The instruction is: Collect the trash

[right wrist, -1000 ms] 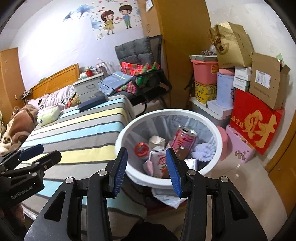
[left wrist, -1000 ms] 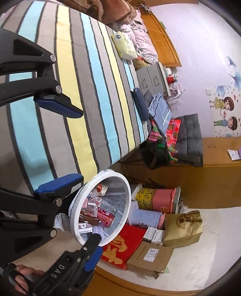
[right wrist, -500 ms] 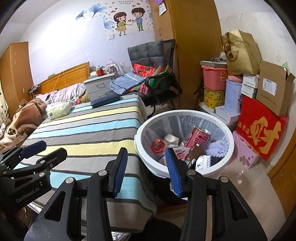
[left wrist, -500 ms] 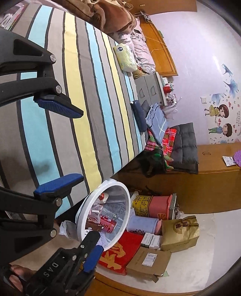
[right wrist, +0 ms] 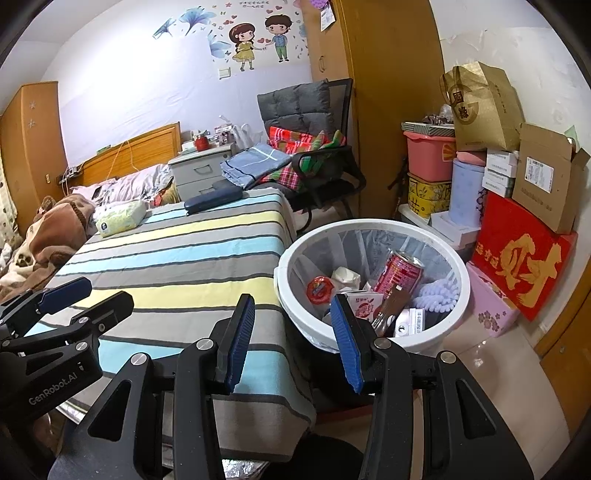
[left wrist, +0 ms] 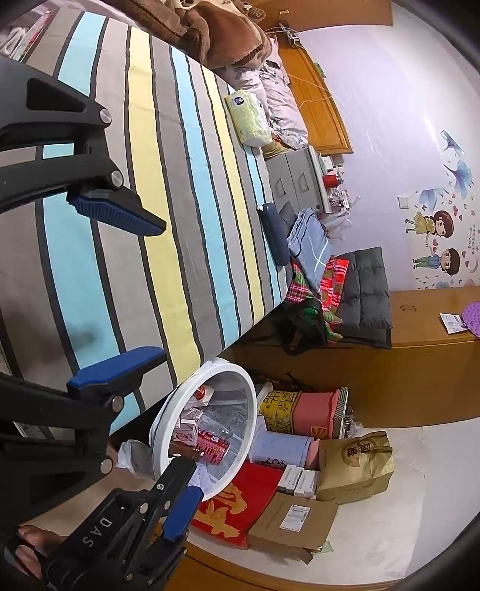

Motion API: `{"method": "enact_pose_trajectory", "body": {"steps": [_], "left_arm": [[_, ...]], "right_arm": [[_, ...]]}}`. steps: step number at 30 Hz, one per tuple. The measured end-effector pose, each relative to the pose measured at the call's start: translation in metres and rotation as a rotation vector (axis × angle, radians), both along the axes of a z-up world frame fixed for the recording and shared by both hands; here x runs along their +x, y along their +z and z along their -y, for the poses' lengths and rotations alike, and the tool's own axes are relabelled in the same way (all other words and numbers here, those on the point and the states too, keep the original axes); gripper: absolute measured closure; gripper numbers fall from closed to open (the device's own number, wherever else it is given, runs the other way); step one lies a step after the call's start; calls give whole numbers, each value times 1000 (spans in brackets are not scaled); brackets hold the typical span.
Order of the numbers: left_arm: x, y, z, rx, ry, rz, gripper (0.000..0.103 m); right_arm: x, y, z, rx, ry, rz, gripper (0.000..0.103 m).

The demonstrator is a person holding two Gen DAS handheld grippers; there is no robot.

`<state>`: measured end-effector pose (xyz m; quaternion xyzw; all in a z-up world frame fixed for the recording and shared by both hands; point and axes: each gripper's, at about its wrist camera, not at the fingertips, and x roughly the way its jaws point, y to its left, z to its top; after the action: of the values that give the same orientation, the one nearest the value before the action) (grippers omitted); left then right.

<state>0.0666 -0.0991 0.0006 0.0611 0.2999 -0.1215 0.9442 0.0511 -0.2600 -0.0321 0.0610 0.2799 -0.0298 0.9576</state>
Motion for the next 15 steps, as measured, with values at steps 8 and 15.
{"method": "enact_pose_trajectory", "body": {"steps": [8,15], "left_arm": [[-1,3,-2,-1,3,5,41],[-1,3,-2,-2,5,6,41]], "right_arm": [[-1,1,-3,-3,3,2,59],[-1,1,-4,-6,5,3,59]]}}
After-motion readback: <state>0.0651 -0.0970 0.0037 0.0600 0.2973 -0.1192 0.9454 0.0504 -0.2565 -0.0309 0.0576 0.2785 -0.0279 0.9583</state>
